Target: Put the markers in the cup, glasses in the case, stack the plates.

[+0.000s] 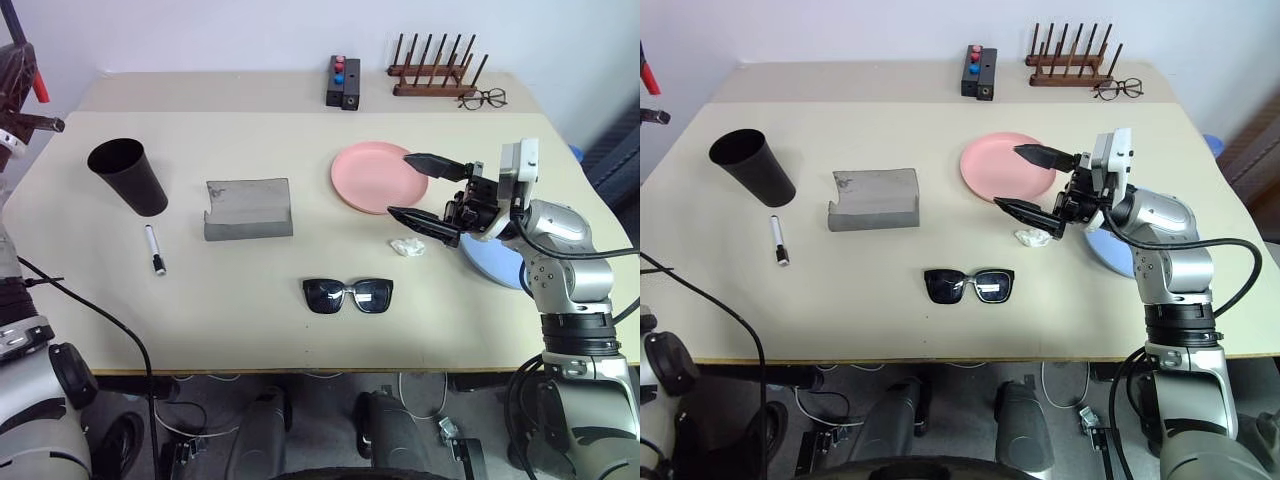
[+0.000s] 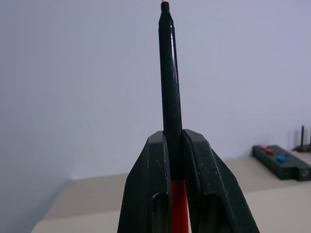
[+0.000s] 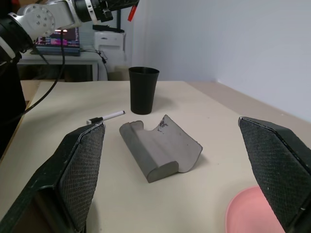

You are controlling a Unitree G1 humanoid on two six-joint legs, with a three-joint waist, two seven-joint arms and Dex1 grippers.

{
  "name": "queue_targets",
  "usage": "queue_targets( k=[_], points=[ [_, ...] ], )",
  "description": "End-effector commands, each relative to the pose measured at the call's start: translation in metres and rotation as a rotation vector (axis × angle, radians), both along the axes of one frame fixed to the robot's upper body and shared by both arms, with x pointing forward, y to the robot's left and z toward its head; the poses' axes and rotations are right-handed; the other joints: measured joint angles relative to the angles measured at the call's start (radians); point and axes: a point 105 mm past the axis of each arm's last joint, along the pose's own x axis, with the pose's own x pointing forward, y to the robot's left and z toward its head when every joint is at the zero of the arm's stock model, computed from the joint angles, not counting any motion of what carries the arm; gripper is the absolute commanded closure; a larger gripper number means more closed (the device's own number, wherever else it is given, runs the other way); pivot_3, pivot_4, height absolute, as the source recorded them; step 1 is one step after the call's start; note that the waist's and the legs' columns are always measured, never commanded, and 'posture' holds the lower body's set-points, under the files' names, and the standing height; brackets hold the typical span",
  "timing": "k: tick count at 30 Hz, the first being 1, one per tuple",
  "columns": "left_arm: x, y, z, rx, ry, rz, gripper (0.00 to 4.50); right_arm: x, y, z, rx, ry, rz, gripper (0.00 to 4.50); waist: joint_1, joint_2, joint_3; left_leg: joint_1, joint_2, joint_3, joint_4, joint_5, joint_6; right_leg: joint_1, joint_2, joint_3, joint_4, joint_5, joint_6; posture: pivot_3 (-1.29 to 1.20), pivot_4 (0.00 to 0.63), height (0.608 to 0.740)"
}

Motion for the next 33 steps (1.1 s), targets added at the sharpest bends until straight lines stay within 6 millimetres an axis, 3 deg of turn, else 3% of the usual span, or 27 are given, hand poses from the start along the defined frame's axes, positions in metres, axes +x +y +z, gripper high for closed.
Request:
queue_targets(
  k=[1,12,21,33],
  points=[
    [0.000,-0.004,0.010,0.044,-0.073,-0.002,4.46,-0.006,-0.001,0.014,0.002,-0.067,-0.007,0.00,0.000,0.000,0.000,0.000,0.000,0.000,0.000,0.000,0.000,0.000,0.000,0.000,0.000,0.000,0.000,0.00,0.150,0.740],
    [0.034,-0.005,-0.037,-0.044,-0.074,-0.030,4.46,-0.008,-0.001,0.015,-0.009,-0.055,-0.025,0.00,0.001,0.000,0.000,0.000,0.000,0.000,0.001,0.000,0.000,0.000,0.000,0.000,0.000,0.000,0.001,0.00,0.150,0.740],
    [0.037,0.003,-0.072,-0.066,-0.027,-0.022,4.46,-0.011,-0.019,0.003,-0.015,-0.031,-0.059,0.00,0.000,0.000,0.000,0.000,0.000,0.000,0.001,0.000,0.000,0.000,0.000,0.000,0.000,0.001,0.001,0.00,0.150,0.740],
    [0.034,0.009,-0.086,-0.029,0.001,0.024,4.46,-0.014,-0.036,-0.012,-0.027,-0.014,-0.080,0.00,-0.001,-0.001,0.000,0.000,0.000,0.000,0.001,0.000,0.000,0.001,0.000,0.000,0.000,0.001,0.001,0.00,0.150,0.740]
  ],
)
